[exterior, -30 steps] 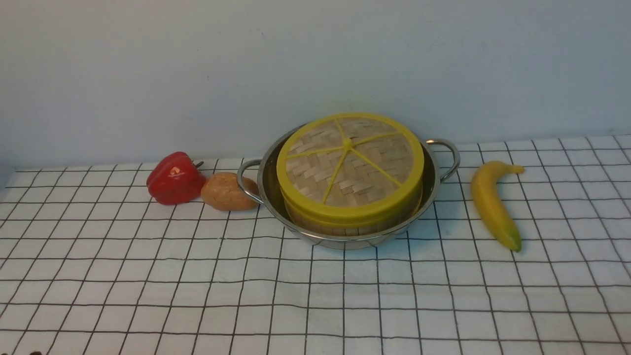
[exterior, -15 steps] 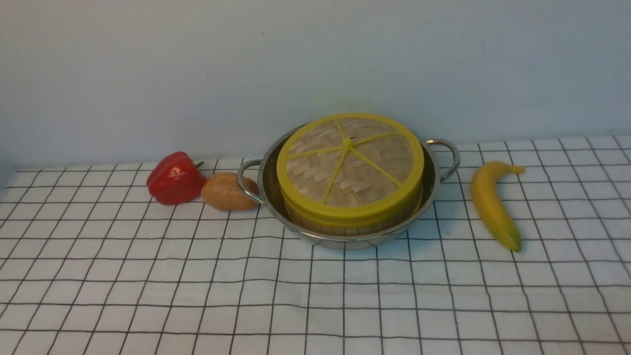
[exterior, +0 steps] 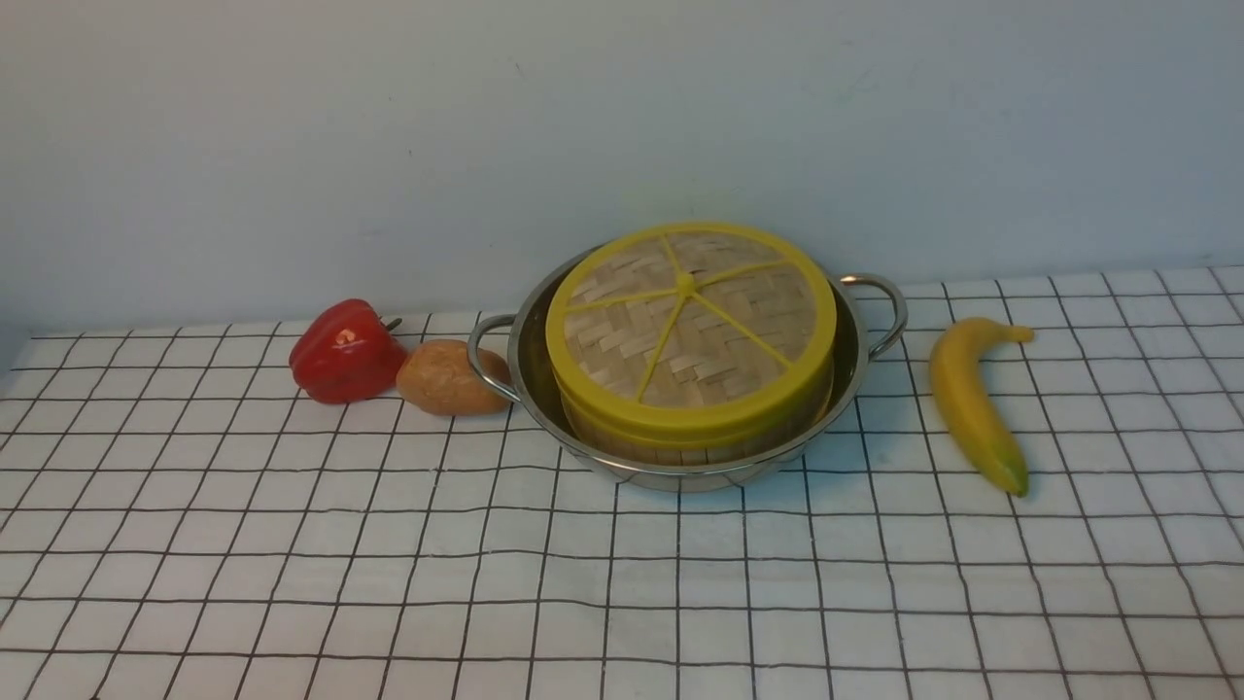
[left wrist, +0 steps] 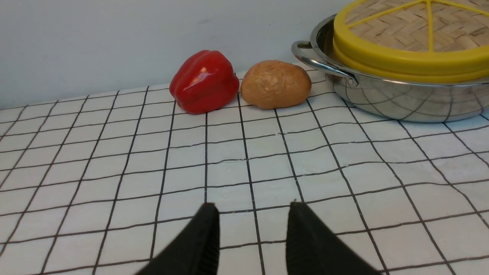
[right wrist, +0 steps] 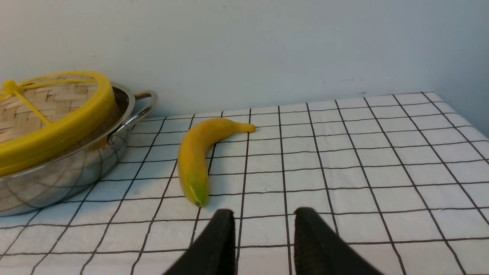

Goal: Place the steamer in the pot on the white tablecloth, and put the lid on the steamer.

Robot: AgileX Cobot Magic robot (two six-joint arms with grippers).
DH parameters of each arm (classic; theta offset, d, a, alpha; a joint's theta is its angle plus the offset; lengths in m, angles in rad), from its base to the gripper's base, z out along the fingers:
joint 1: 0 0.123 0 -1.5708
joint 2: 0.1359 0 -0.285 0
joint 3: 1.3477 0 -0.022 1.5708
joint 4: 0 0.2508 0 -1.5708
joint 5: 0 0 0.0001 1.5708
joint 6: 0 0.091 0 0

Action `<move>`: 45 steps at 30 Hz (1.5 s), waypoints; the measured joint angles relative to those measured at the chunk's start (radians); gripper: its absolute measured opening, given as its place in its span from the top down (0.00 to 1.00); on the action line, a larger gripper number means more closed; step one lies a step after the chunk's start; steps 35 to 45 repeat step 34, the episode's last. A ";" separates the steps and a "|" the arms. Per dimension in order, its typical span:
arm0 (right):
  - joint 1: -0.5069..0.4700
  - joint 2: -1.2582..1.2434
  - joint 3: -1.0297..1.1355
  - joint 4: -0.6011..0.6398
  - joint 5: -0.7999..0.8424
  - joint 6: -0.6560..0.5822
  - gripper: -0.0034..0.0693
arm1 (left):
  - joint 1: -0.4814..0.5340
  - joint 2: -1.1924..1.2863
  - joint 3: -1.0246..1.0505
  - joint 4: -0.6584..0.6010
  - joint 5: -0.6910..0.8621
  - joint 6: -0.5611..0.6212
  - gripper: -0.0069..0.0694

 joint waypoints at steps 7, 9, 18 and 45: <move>0.000 0.000 0.000 0.000 0.000 0.000 0.62 | 0.012 0.000 0.000 0.000 0.000 0.000 0.59; 0.000 0.000 0.000 0.000 0.000 0.000 0.62 | 0.012 0.000 0.000 0.000 0.000 0.000 0.59; 0.000 0.000 0.000 0.000 0.000 0.000 0.62 | 0.012 0.000 0.000 0.001 0.000 0.000 0.59; 0.000 0.000 0.000 0.000 0.000 0.000 0.62 | 0.012 0.000 0.000 0.001 0.000 0.000 0.59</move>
